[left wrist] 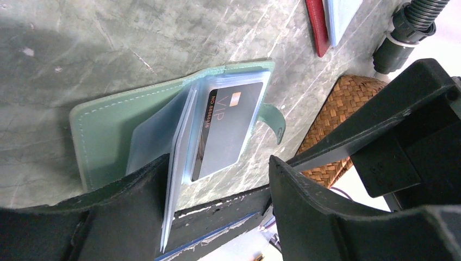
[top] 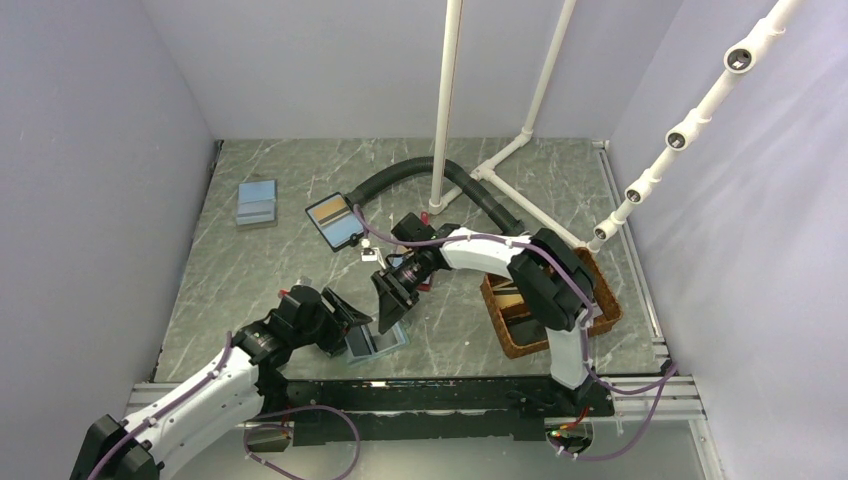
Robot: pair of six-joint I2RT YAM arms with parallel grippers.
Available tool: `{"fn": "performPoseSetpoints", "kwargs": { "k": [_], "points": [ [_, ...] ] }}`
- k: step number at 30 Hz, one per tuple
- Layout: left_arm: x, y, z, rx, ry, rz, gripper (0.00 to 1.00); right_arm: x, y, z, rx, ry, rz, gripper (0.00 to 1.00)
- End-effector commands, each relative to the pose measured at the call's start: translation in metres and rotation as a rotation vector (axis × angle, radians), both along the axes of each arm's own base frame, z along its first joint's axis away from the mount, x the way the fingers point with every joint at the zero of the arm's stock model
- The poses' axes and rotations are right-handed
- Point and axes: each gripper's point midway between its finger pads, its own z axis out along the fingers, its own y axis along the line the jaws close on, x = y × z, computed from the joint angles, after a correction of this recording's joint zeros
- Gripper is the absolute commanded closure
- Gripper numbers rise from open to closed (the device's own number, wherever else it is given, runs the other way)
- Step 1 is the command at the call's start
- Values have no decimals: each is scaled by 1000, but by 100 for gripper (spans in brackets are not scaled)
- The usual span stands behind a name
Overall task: Take the credit cards out of the card holder
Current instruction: Remove the credit card from the card holder.
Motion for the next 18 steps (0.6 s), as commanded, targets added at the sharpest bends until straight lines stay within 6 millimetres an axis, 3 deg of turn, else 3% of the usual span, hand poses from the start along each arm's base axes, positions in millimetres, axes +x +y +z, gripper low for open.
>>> {"fn": "performPoseSetpoints", "kwargs": {
  "k": [1,6,11,18],
  "points": [
    [8,-2,13,-7,-35,4,31,-6,15,9,68,128,18,46],
    [12,-8,16,-22,-46,-12,30,-11,27,-6,14,107,62,41],
    [16,-14,24,-42,-80,-32,32,-12,27,-13,-16,94,53,34],
    [19,-15,32,-67,-114,-24,35,-7,27,-20,-47,82,26,32]
  ]
}}
